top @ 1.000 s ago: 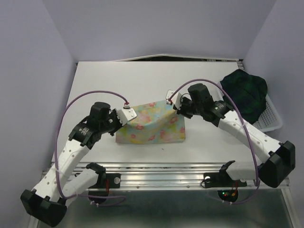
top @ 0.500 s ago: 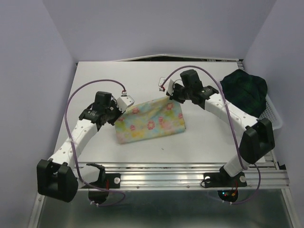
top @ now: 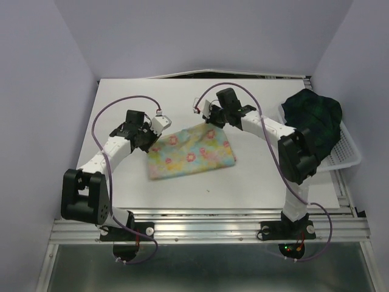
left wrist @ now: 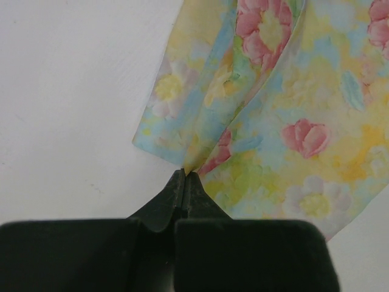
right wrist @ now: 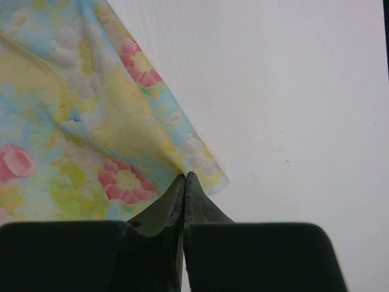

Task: Fold and stack the skirts
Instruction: Fold the skirt

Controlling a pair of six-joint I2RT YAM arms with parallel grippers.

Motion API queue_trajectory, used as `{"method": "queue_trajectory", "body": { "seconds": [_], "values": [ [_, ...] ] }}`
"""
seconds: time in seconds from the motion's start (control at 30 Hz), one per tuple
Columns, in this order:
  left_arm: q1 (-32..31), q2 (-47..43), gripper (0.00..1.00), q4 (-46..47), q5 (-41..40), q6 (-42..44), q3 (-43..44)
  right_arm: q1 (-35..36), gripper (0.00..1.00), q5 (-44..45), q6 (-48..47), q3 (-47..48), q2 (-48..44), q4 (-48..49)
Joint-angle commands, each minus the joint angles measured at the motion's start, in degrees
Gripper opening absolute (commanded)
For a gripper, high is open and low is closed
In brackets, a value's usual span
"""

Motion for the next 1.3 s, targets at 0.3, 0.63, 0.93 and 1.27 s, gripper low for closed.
{"method": "queue_trajectory", "body": {
  "seconds": [0.3,0.63,0.93,1.27],
  "values": [
    [2.5,9.1,0.51,8.5,-2.0,-5.9,6.8,-1.6,0.54,8.2,4.1,6.7,8.6,10.5],
    [3.3,8.8,0.57,3.0,2.5,-6.1,13.2,-2.2,0.82,14.2,17.3,13.2,-0.5,-4.3],
    [3.7,18.3,0.54,-1.4,7.2,-5.9,17.6,-2.2,0.77,2.9,33.0,0.7,-9.3,-22.7],
    [4.3,25.4,0.29,0.7,2.9,-13.0,18.9,-2.8,0.64,7.2,31.6,-7.0,-2.8,-17.0]
  ]
}}
